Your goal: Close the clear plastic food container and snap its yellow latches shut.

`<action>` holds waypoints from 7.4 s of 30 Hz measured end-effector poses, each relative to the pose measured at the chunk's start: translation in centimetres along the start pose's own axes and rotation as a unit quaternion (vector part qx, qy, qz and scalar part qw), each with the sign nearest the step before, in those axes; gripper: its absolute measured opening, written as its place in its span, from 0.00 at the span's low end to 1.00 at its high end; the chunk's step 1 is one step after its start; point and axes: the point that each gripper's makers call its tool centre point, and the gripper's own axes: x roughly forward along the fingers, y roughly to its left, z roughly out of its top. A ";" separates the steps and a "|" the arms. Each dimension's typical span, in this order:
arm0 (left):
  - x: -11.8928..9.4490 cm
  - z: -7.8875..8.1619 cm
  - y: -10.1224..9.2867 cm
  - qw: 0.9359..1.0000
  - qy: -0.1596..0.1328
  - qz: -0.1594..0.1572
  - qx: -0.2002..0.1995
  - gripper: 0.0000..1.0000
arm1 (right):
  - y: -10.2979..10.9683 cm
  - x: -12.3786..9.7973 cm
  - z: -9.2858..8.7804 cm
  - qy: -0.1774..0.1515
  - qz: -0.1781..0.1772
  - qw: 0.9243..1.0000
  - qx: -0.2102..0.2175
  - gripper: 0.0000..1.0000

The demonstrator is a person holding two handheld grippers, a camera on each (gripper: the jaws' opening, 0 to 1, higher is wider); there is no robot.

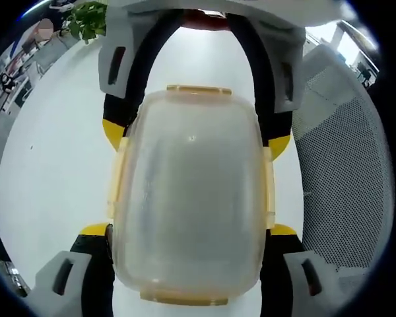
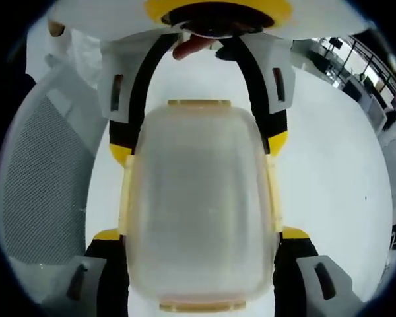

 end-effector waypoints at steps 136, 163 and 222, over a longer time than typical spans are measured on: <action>0.4 0.4 10.4 1.000 0.008 0.003 -0.009 0.94 | -10.4 0.1 0.0 -0.009 0.008 1.000 -0.002 0.93; 0.5 -0.2 10.4 0.999 0.033 0.019 0.005 0.99 | -10.5 -0.4 -0.2 -0.022 0.006 1.000 -0.001 1.00; -3.1 1.8 10.3 0.970 -0.163 0.129 -0.128 0.95 | -10.7 -4.2 1.0 -0.227 -0.156 0.948 0.158 0.95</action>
